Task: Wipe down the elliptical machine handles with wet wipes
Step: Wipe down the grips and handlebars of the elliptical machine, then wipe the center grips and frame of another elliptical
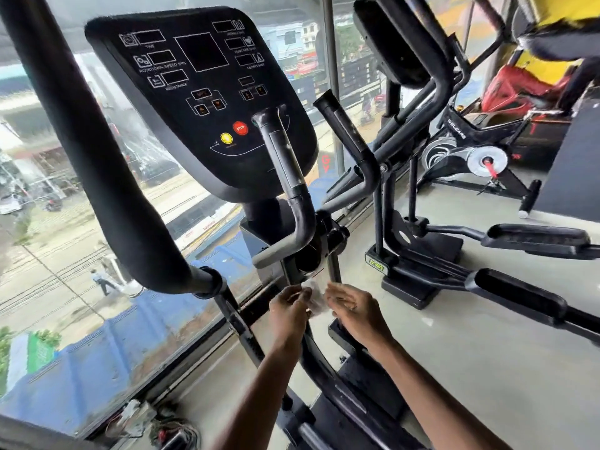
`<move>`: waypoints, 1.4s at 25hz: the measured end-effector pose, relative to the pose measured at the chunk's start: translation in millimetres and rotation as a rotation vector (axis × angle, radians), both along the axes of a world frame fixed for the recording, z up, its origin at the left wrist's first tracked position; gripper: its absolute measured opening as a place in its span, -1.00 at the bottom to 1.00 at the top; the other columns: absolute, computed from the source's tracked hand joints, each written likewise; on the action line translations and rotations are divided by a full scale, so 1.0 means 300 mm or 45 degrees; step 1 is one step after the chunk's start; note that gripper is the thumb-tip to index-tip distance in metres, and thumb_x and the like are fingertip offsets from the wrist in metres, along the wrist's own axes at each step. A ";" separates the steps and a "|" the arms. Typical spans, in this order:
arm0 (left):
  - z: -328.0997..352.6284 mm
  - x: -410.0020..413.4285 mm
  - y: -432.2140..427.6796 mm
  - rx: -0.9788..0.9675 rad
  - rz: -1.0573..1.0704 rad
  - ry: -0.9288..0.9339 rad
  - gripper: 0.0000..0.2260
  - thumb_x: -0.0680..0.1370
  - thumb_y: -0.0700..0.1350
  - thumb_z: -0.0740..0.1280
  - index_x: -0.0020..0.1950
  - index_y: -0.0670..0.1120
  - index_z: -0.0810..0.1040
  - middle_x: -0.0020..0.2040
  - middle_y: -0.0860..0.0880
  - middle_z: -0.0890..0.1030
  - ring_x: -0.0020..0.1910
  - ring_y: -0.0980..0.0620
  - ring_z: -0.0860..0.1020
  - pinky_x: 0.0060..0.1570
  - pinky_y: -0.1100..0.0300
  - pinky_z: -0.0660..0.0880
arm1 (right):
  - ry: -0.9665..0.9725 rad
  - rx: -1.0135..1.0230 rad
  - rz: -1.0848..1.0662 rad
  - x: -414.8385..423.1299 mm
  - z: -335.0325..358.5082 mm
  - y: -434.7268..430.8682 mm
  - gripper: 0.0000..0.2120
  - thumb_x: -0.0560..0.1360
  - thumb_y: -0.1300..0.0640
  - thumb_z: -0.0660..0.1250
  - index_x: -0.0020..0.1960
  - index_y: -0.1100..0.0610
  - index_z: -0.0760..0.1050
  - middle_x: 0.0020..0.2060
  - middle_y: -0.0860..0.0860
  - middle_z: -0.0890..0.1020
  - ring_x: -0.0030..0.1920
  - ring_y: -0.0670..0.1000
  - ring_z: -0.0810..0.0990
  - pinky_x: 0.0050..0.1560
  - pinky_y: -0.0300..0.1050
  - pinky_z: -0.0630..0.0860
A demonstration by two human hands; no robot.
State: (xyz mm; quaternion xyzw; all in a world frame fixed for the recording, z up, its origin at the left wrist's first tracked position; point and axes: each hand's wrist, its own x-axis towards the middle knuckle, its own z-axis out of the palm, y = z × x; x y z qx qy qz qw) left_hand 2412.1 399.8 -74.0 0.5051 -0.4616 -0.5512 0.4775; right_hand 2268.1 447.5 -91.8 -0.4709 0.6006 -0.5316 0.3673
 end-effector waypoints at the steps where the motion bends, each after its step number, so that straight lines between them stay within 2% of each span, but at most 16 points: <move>1: -0.010 -0.018 0.022 0.021 -0.057 0.026 -0.94 0.60 -0.27 0.41 -0.06 -0.18 0.65 -0.17 -0.13 0.71 -0.15 -0.10 0.68 -0.15 0.04 0.67 | -0.049 0.036 -0.024 -0.003 -0.011 0.040 -0.53 0.45 -0.22 0.55 0.26 -0.01 0.66 0.06 -0.09 0.76 0.00 -0.11 0.75 0.10 0.08 0.70; 3: -0.048 -0.064 0.070 0.053 -0.199 0.020 -0.97 0.57 -0.21 0.46 -0.06 -0.15 0.68 -0.13 -0.15 0.73 -0.12 -0.14 0.71 -0.14 0.02 0.67 | -0.148 0.088 -0.120 -0.014 -0.057 0.129 -0.42 0.28 -0.37 0.60 0.16 -0.06 0.69 -0.02 -0.06 0.77 -0.04 -0.03 0.77 0.06 0.13 0.70; 5: -0.092 -0.127 0.138 0.125 -0.350 0.011 -0.97 0.56 -0.22 0.46 -0.07 -0.15 0.70 -0.16 -0.15 0.73 -0.18 -0.10 0.70 -0.17 0.08 0.65 | -0.153 0.113 -0.267 -0.042 -0.108 0.235 -0.43 0.21 -0.46 0.58 0.06 -0.13 0.69 -0.05 -0.07 0.77 -0.04 0.00 0.76 0.05 0.14 0.70; 6: -0.114 -0.167 0.182 0.169 -0.425 0.001 -0.96 0.57 -0.25 0.45 -0.07 -0.16 0.70 -0.19 -0.16 0.72 -0.21 -0.09 0.68 -0.18 0.09 0.64 | -0.144 0.122 -0.339 -0.063 -0.130 0.296 -0.48 0.24 -0.40 0.59 0.05 -0.12 0.68 -0.06 -0.06 0.77 -0.04 0.01 0.76 0.03 0.13 0.70; 7: -0.132 -0.209 0.232 0.205 -0.499 0.003 -0.96 0.57 -0.25 0.45 -0.06 -0.18 0.70 -0.19 -0.18 0.71 -0.20 -0.11 0.67 -0.14 0.05 0.64 | -0.154 0.130 -0.417 -0.089 -0.145 0.359 -0.57 0.31 -0.26 0.62 0.06 -0.06 0.68 -0.07 -0.03 0.77 -0.05 0.03 0.76 -0.01 0.10 0.71; 9: -0.150 -0.295 0.342 0.250 -0.641 0.003 -0.94 0.57 -0.21 0.47 -0.04 -0.20 0.71 -0.16 -0.22 0.72 -0.17 -0.14 0.67 -0.02 -0.09 0.64 | -0.271 0.137 -0.569 -0.145 -0.170 0.495 -0.75 0.45 0.11 0.61 0.09 0.12 0.67 -0.05 0.10 0.75 -0.10 0.05 0.76 -0.16 -0.05 0.70; 10: -0.150 -0.331 0.396 0.250 -0.718 -0.009 -0.93 0.56 -0.19 0.48 -0.05 -0.19 0.71 -0.14 -0.23 0.73 -0.17 -0.13 0.68 -0.01 -0.07 0.64 | -0.322 0.142 -0.623 -0.166 -0.167 0.559 -0.78 0.48 0.23 0.57 0.10 0.20 0.66 -0.06 0.16 0.73 -0.14 0.02 0.76 -0.22 -0.13 0.67; 11: -0.155 -0.372 0.464 0.255 -0.815 -0.020 -0.91 0.56 -0.16 0.49 -0.06 -0.19 0.72 -0.13 -0.22 0.73 -0.17 -0.12 0.69 -0.05 -0.02 0.64 | -0.350 0.141 -0.689 -0.191 -0.168 0.638 -0.80 0.50 0.26 0.53 0.12 0.24 0.66 -0.07 0.19 0.73 -0.16 0.00 0.76 -0.24 -0.15 0.66; 14: -0.159 -0.481 0.673 0.301 -1.075 -0.082 -0.89 0.53 -0.22 0.50 -0.07 -0.28 0.70 -0.20 -0.20 0.73 -0.22 -0.11 0.69 -0.24 0.15 0.63 | -0.264 0.140 -0.886 -0.262 -0.203 0.879 -0.92 0.58 0.06 0.47 0.03 0.02 0.72 -0.14 0.06 0.78 -0.08 0.08 0.77 -0.11 0.05 0.71; 17: -0.175 -0.589 0.890 0.390 -1.203 -0.141 -0.93 0.54 -0.27 0.48 -0.03 -0.26 0.67 -0.19 -0.24 0.71 -0.18 -0.16 0.68 -0.26 0.14 0.63 | -0.342 0.105 -1.141 -0.312 -0.236 1.143 -0.90 0.61 0.00 0.42 -0.01 -0.06 0.71 -0.13 -0.01 0.78 -0.07 0.05 0.77 -0.09 0.02 0.70; 20: -0.181 -0.685 1.153 0.432 -1.320 -0.239 -0.96 0.57 -0.29 0.42 0.00 -0.23 0.66 -0.16 -0.21 0.72 -0.23 -0.08 0.69 -0.24 0.14 0.66 | -0.408 0.076 -1.364 -0.344 -0.249 1.431 -0.87 0.63 0.13 0.39 -0.05 0.04 0.70 -0.19 0.00 0.77 -0.12 0.05 0.75 -0.15 -0.04 0.67; 24: -0.174 -0.794 1.551 0.497 -1.508 -0.303 -0.93 0.59 -0.27 0.40 0.05 -0.22 0.63 -0.20 -0.15 0.70 -0.26 -0.04 0.70 -0.14 0.02 0.67 | -0.512 -0.020 -1.651 -0.366 -0.243 1.861 -0.82 0.64 0.29 0.35 -0.08 0.12 0.67 -0.25 0.02 0.74 -0.24 0.01 0.71 -0.21 -0.09 0.62; 27: -0.176 -0.876 1.823 0.473 -1.675 -0.293 -0.94 0.57 -0.29 0.41 0.04 -0.22 0.61 -0.22 -0.14 0.70 -0.26 -0.06 0.70 -0.25 0.09 0.67 | -0.517 -0.111 -1.746 -0.367 -0.213 2.138 -0.94 0.60 0.28 0.41 0.01 0.21 0.67 -0.15 0.15 0.74 -0.19 0.09 0.70 -0.17 -0.09 0.64; 30: -0.169 -0.950 2.120 0.445 -1.858 -0.323 -0.95 0.58 -0.31 0.40 0.02 -0.21 0.61 -0.17 -0.24 0.69 -0.27 -0.12 0.69 -0.30 0.12 0.66 | -0.495 -0.174 -1.873 -0.363 -0.210 2.415 -0.91 0.55 0.28 0.49 0.04 0.28 0.65 -0.18 0.14 0.74 -0.23 0.03 0.69 -0.17 -0.12 0.62; 33: -0.187 -1.029 2.383 0.429 -2.031 -0.365 -0.94 0.57 -0.31 0.39 -0.02 -0.18 0.62 -0.21 -0.22 0.68 -0.24 -0.15 0.68 -0.30 0.10 0.66 | -0.531 -0.203 -2.036 -0.393 -0.256 2.657 -0.86 0.55 0.30 0.47 0.06 0.36 0.63 -0.15 0.21 0.71 -0.17 0.10 0.64 -0.09 0.01 0.56; 35: -0.200 -1.082 2.521 0.403 -2.125 -0.358 -0.86 0.57 -0.33 0.38 -0.12 -0.12 0.61 -0.31 -0.10 0.69 -0.33 -0.02 0.68 -0.36 0.15 0.64 | -0.546 -0.249 -2.140 -0.427 -0.286 2.783 -0.83 0.56 0.31 0.46 0.08 0.41 0.62 -0.09 0.28 0.70 -0.12 0.17 0.63 -0.04 0.09 0.55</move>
